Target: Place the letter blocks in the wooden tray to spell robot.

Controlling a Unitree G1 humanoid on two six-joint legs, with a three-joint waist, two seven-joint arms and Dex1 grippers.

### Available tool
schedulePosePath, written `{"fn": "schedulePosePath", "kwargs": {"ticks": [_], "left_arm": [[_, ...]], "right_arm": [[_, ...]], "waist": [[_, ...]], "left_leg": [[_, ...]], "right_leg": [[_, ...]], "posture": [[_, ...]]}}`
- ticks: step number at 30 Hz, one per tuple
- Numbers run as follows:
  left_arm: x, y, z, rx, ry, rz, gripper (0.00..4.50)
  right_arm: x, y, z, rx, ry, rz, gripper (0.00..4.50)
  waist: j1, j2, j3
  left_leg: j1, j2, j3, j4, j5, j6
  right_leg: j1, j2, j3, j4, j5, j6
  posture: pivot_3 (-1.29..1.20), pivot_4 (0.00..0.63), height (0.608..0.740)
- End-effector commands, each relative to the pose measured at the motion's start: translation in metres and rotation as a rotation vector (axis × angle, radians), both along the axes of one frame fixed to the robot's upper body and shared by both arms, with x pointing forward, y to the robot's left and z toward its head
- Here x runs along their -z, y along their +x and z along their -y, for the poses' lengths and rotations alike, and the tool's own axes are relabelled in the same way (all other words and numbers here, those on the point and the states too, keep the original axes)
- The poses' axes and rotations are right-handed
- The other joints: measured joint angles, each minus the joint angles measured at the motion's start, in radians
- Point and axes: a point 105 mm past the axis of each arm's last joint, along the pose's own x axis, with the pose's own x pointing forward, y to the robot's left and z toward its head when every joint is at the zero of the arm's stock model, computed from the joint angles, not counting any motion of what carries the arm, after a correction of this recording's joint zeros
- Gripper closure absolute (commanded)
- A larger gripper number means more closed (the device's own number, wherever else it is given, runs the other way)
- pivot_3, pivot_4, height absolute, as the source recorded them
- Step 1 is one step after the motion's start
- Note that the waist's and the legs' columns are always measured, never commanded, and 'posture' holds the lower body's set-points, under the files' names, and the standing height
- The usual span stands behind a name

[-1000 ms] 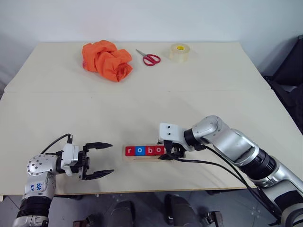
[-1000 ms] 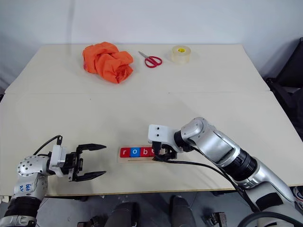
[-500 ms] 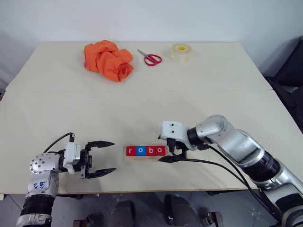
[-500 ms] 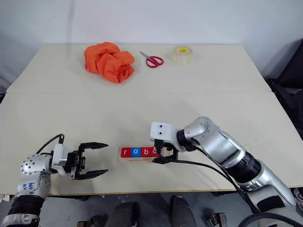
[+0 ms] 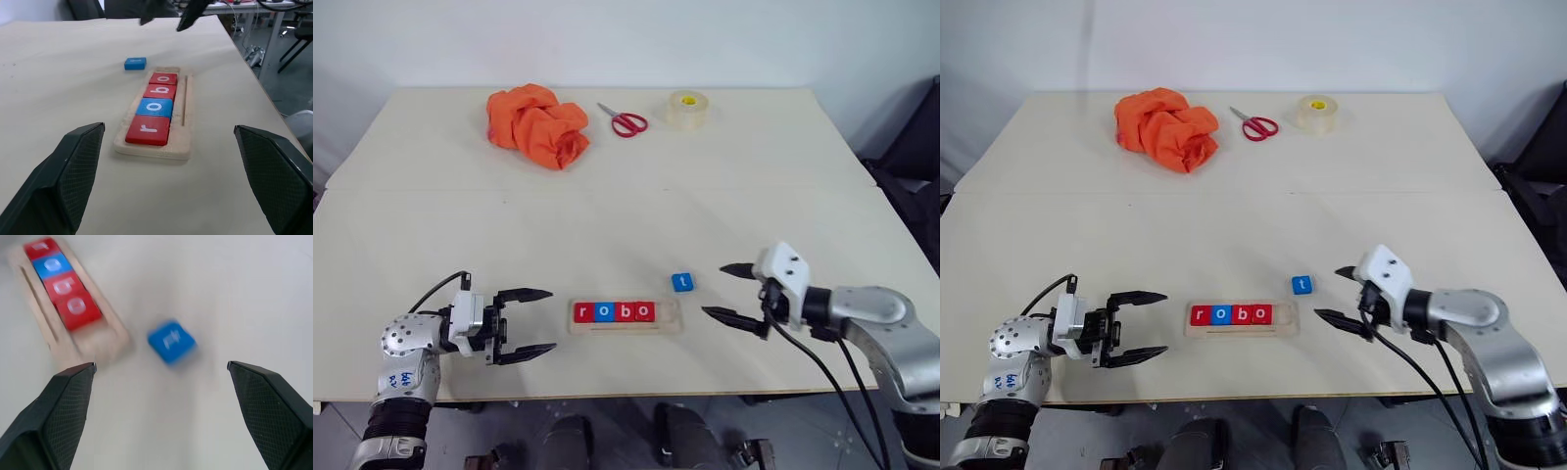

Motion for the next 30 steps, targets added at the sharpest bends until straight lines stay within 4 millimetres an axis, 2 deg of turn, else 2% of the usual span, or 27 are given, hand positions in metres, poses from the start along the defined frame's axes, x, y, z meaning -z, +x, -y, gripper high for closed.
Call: {"fn": "schedulePosePath", "kwargs": {"ticks": [1, 5, 8, 12, 17, 23, 28, 30], "left_arm": [[-0.006, 0.003, -0.001, 0.001, 0.001, 0.021, 0.0], [-0.008, 0.006, -0.002, 0.005, 0.004, 0.023, 0.0], [-0.009, 0.008, -0.001, 0.01, 0.006, 0.026, 0.0], [-0.01, 0.008, 0.001, 0.015, 0.005, 0.032, 0.0], [-0.011, 0.003, 0.001, 0.016, 0.004, 0.036, 0.0], [-0.012, -0.004, -0.005, -0.008, 0.013, 0.03, 0.0], [-0.012, -0.009, -0.007, -0.018, 0.015, 0.026, 0.0], [-0.012, -0.011, -0.006, -0.019, 0.014, 0.024, 0.0]], "right_arm": [[-0.015, -0.013, 0.028, 0.065, -0.019, 0.064, 0.01], [-0.014, -0.016, 0.037, 0.093, -0.021, 0.076, 0.01], [-0.012, -0.016, 0.032, 0.092, -0.009, 0.089, 0.01], [-0.007, -0.01, 0.005, 0.114, 0.075, 0.093, 0.01], [-0.006, 0.016, -0.026, 0.242, 0.158, 0.115, 0.01], [0.0, 0.033, -0.041, 0.43, 0.169, 0.068, 0.01], [0.004, 0.044, -0.066, 0.505, 0.189, 0.019, 0.01], [0.01, 0.045, -0.066, 0.541, 0.169, -0.004, 0.01]], "waist": [[0.003, 0.0, 0.0], [-0.004, 0.0, 0.0], [-0.004, 0.0, 0.0], [-0.004, 0.0, 0.0], [-0.005, 0.0, 0.0], [-0.002, 0.0, 0.0], [-0.007, 0.0, 0.0], [-0.006, 0.0, 0.0]], "left_leg": [[0.0, 0.0, 0.0, 0.0, 0.0, 0.0], [0.002, 0.0, 0.0, 0.0, 0.0, 0.0], [0.004, 0.0, 0.001, 0.0, 0.001, 0.0], [0.004, 0.0, 0.0, 0.0, 0.001, 0.0], [0.005, 0.001, 0.001, 0.0, 0.001, 0.0], [0.002, 0.0, 0.0, -0.001, 0.001, 0.0], [0.001, 0.0, -0.001, -0.001, 0.001, 0.0], [0.001, 0.0, 0.0, -0.001, 0.001, 0.0]], "right_leg": [[0.0, 0.0, 0.0, 0.0, 0.0, 0.0], [0.002, 0.0, 0.001, 0.0, 0.001, 0.001], [0.003, 0.001, 0.001, 0.0, 0.001, 0.001], [0.003, 0.001, 0.002, 0.0, 0.0, 0.001], [0.002, 0.001, 0.003, 0.001, 0.0, 0.001], [0.0, 0.0, 0.002, 0.001, 0.0, -0.001], [0.0, -0.001, 0.002, 0.001, 0.0, -0.001], [-0.001, -0.001, 0.002, 0.001, 0.0, -0.001]], "posture": [[0.0, 0.15, 0.74], [0.0, 0.15, 0.74], [0.0, 0.15, 0.74], [0.0, 0.15, 0.74], [0.0, 0.15, 0.74], [0.0, 0.15, 0.74], [0.0, 0.15, 0.74], [0.0, 0.15, 0.74]]}}
